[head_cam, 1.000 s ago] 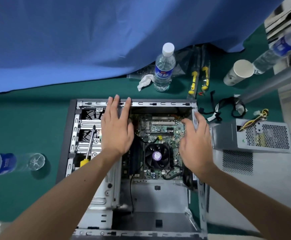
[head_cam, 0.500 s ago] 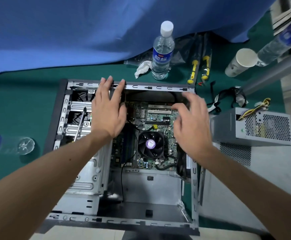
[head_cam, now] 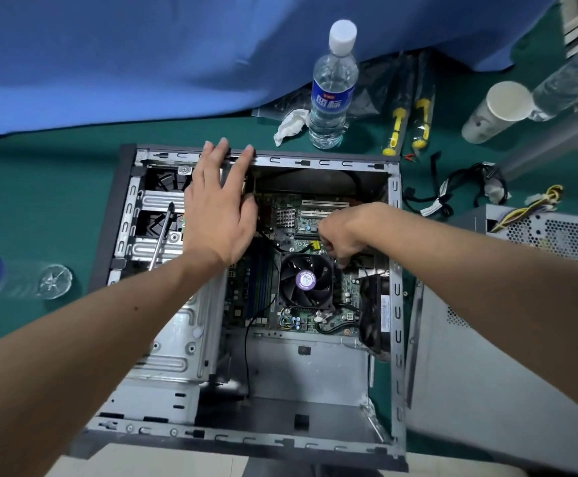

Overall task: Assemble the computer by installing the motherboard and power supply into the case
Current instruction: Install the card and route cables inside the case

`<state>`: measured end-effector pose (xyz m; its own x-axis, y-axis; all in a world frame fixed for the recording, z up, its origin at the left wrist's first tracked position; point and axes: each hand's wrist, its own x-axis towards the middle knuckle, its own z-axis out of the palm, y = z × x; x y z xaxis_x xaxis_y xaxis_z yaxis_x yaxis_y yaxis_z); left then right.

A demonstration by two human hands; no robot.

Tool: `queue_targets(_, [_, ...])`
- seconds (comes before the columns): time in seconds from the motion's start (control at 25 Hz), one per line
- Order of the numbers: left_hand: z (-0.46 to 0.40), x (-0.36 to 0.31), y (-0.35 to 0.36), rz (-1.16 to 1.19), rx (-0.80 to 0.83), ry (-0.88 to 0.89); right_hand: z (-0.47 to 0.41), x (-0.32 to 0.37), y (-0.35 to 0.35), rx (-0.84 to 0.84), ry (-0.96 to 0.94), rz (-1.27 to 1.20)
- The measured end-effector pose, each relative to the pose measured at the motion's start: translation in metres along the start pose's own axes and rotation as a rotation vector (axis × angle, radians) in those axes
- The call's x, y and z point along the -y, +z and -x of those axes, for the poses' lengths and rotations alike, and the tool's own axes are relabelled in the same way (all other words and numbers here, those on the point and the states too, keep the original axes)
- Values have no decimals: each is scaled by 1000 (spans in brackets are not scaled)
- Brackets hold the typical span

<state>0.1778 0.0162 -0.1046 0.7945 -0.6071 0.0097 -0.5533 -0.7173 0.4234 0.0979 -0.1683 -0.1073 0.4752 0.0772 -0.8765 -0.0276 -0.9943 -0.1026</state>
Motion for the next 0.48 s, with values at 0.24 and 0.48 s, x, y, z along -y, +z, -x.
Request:
queue_targets(0.24, [0, 1, -1, -1, -1, -1, -1, -14, -16, -101, 61, 38])
queue_targets(0.48, [0, -1, -1, 7, 3, -2, -3, -15, -17, -120, 94, 90])
